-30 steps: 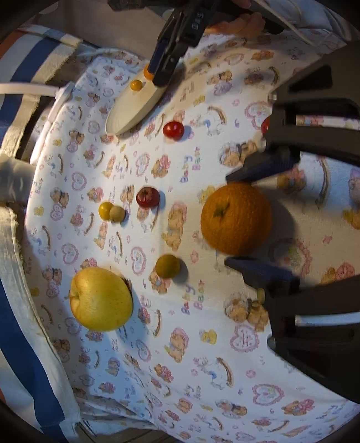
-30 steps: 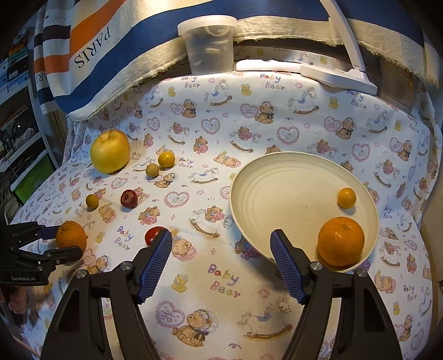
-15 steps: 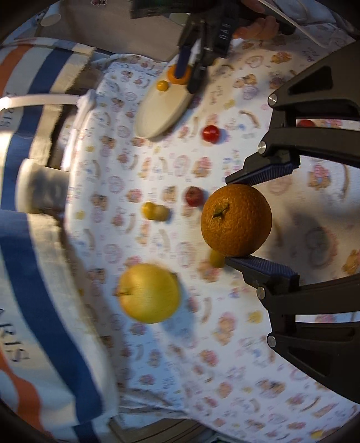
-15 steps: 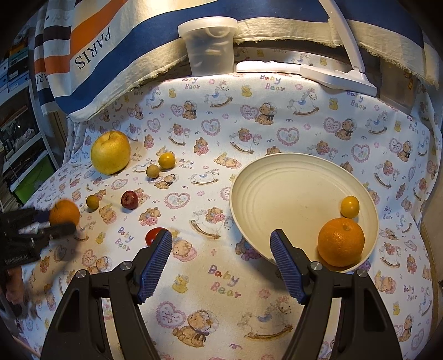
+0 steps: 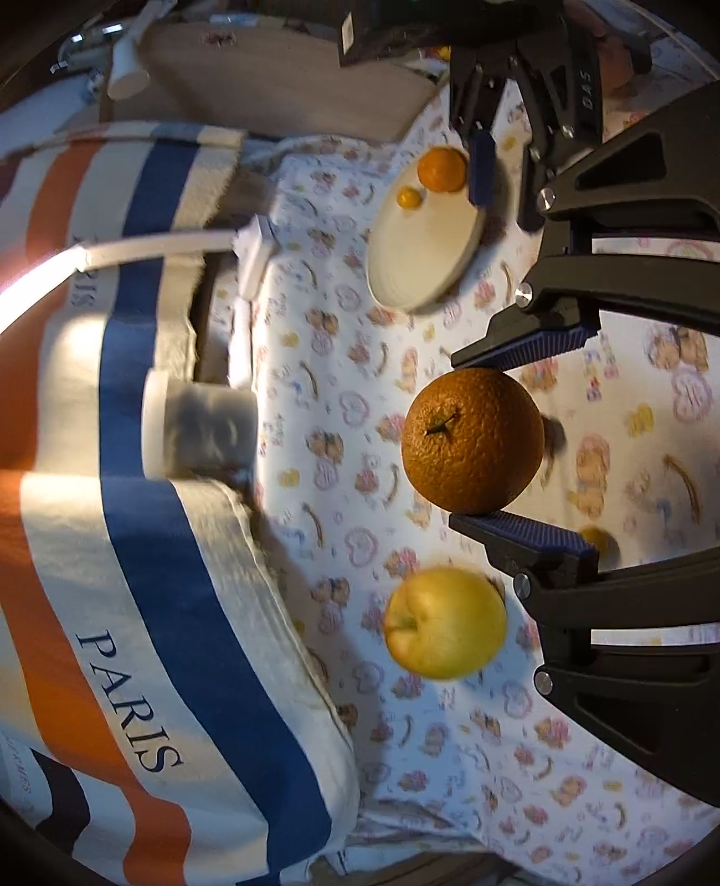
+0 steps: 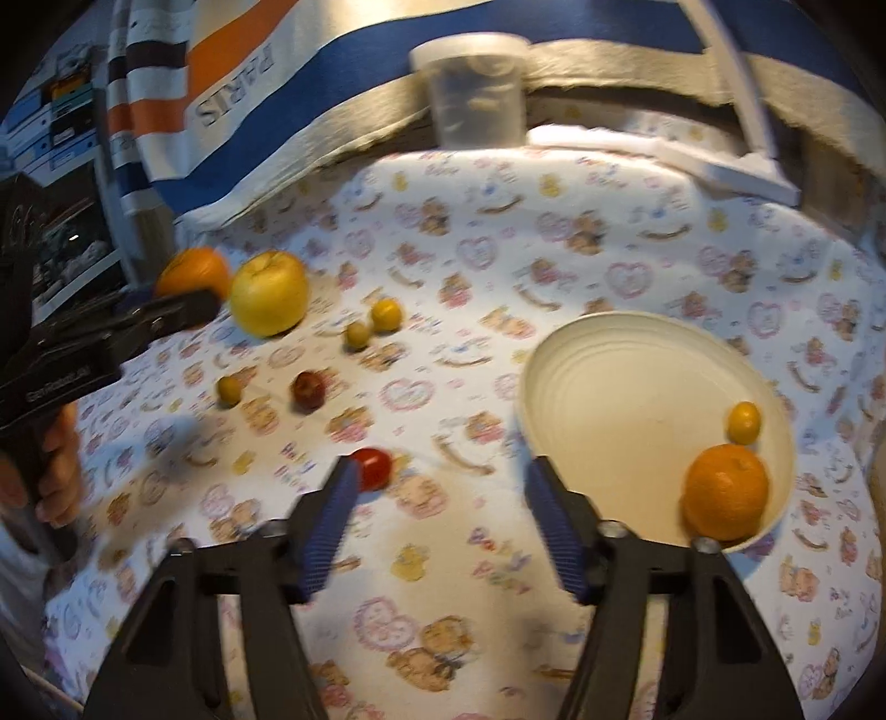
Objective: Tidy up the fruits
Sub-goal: 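Lift the orange with the left tool while the right tool grasps the red cherry tomato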
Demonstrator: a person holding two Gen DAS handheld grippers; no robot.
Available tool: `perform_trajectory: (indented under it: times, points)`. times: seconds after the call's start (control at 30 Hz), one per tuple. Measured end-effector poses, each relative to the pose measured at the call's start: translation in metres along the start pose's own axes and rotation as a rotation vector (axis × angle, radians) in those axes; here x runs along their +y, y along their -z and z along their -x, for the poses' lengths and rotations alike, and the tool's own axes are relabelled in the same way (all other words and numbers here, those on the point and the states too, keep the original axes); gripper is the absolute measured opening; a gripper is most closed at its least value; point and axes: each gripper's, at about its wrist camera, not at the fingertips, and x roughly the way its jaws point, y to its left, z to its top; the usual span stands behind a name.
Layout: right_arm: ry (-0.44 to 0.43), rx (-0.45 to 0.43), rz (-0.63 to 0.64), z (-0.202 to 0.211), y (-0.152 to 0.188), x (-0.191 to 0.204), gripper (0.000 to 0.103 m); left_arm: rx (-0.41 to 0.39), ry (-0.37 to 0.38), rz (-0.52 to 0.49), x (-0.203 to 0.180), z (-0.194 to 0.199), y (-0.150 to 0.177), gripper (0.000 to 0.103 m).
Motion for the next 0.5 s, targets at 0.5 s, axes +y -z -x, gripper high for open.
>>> perform_trajectory:
  times: [0.5]
  points:
    - [-0.03,0.103,0.074,-0.035,-0.009,0.026,0.051,-0.021,-0.055,0.066,0.02,-0.01,0.012,0.048]
